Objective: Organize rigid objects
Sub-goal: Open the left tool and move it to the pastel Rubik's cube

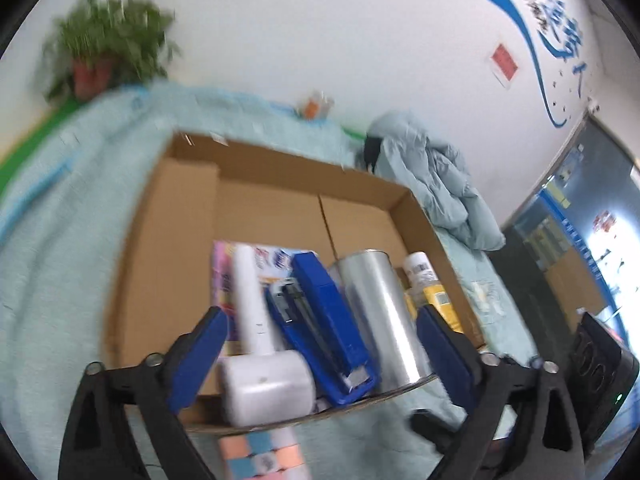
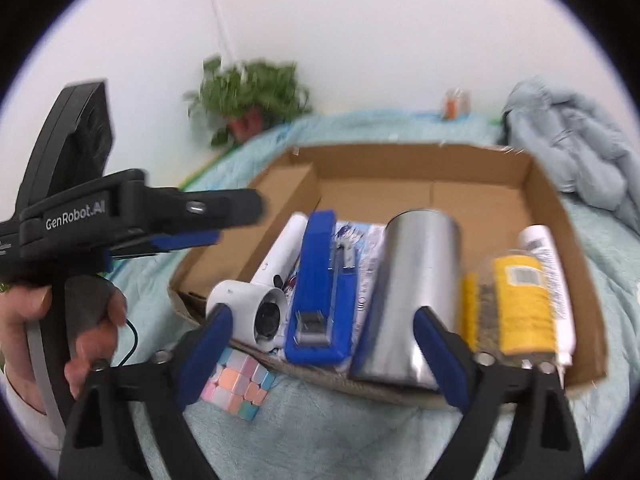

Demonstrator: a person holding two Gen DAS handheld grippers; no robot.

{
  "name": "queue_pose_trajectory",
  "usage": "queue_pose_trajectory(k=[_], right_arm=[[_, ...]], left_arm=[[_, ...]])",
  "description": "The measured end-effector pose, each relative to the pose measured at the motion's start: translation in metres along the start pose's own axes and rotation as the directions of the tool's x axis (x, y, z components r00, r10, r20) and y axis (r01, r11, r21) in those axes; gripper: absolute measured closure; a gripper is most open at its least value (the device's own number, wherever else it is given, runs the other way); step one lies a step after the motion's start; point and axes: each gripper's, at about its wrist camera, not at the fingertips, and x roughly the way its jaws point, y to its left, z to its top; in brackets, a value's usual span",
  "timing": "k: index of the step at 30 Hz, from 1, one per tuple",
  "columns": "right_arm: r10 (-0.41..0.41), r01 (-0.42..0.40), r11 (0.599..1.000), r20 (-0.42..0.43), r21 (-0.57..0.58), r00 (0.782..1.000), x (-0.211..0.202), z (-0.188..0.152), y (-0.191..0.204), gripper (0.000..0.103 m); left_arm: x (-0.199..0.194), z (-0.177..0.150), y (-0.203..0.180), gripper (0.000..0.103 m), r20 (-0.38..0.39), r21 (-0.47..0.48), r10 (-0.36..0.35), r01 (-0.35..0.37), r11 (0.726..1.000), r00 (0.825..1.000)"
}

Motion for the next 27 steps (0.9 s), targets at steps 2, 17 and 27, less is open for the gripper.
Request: queue_pose_trajectory(k=[2, 17, 27], right_arm=[[-0.023, 0.023, 1.0, 0.016, 0.006, 1.0, -0.009, -0.013, -0.003, 0.006], [-0.237, 0.239, 0.971, -0.054, 0.033, 0.97, -0.03, -0.072, -0.033, 0.002], [-0.227, 0.227, 0.974, -0.048, -0.01, 0.973, -0.044, -0.078, -0.032, 0.001]], left_arm=[[-0.016, -0.013, -0.005, 0.001, 0.043, 0.04, 0.069, -0.071, 0.997, 0.997], [-0.043, -0.113, -0.036, 0.001, 0.091, 0.062, 0.193, -0.199, 0.978, 0.977], [-0.038, -0.114, -0.026, 0.001, 0.042, 0.0, 0.176, -0.176, 0.984, 0.983]])
